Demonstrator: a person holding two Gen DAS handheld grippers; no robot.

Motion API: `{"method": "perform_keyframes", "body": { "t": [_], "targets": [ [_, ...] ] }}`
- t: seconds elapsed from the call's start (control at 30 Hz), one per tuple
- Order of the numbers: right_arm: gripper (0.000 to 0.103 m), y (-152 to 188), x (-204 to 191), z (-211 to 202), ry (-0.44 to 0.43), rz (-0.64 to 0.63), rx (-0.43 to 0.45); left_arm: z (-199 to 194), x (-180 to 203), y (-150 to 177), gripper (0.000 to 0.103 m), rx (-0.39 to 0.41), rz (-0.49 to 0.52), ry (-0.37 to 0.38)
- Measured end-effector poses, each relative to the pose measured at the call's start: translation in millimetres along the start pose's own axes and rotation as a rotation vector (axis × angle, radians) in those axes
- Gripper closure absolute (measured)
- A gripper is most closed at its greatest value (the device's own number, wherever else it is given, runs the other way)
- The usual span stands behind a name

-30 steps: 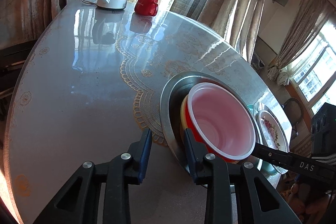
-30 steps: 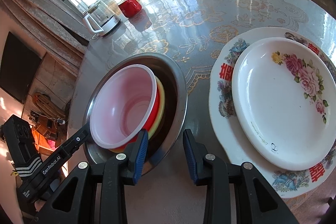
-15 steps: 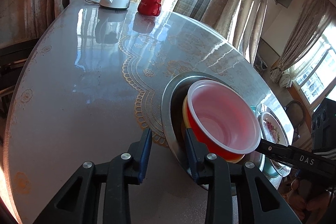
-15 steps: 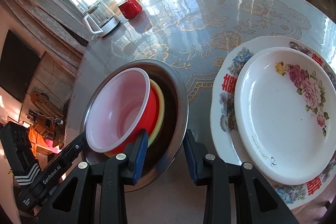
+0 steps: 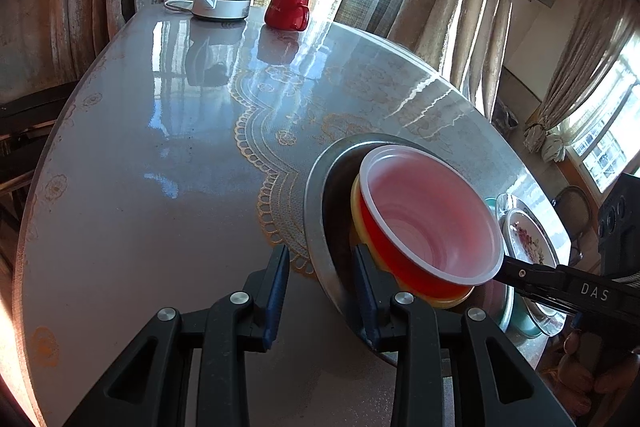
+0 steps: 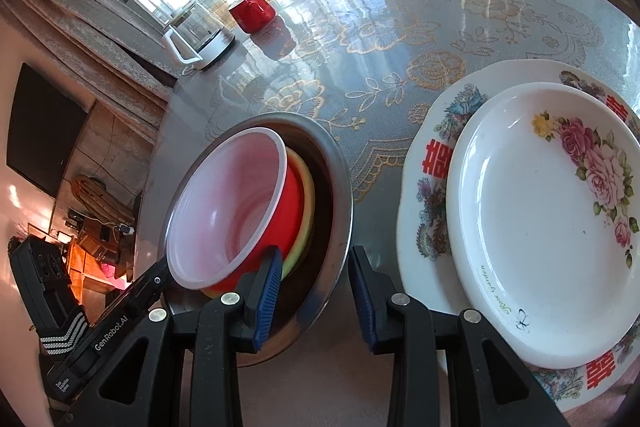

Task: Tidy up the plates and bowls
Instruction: 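Lift the nested steel bowl with both tools over the plate stack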

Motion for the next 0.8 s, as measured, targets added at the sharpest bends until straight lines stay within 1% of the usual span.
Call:
{"method": "perform_keyframes", "body": {
  "t": [0.1, 0.2, 0.3, 0.53, 0.63, 0.8],
  "targets": [
    [0.068, -3, 0, 1, 0.001, 0.013, 0.006, 0, -1, 0, 0.068, -0.006, -0.019, 0.011],
    [0.068, 0, 2, 1, -0.001, 0.025, -0.011, 1, -5, 1, 0.066, -0.023, -0.053, 0.035],
    [0.068, 5, 4, -1, -0.002, 0.031, -0.017, 0, -5, 2, 0.066, -0.024, -0.058, 0.044],
    [0.07, 3, 5, 2, 0.015, 0.026, -0.015, 0, -2, 2, 0.066, -0.016, -0.03, 0.015],
    [0.07, 6, 2, 0, -0.014, 0.026, -0.039, -2, -3, 3, 0.066, -0.006, -0.029, 0.019],
    [0.07, 6, 3, 2, 0.026, -0.001, -0.034, -1, -1, 3, 0.065, 0.005, -0.014, -0.001]
  ]
}}
Point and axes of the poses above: each gripper's, at about its wrist camera, not at the fingertips, and z roughly the way its jaws point, x to its right, y to its underside, the point moved 7 cm from there along z, roughly the way its jaws point, and after that the axes turned 3 degrees about -x, right-handed, at the moved point
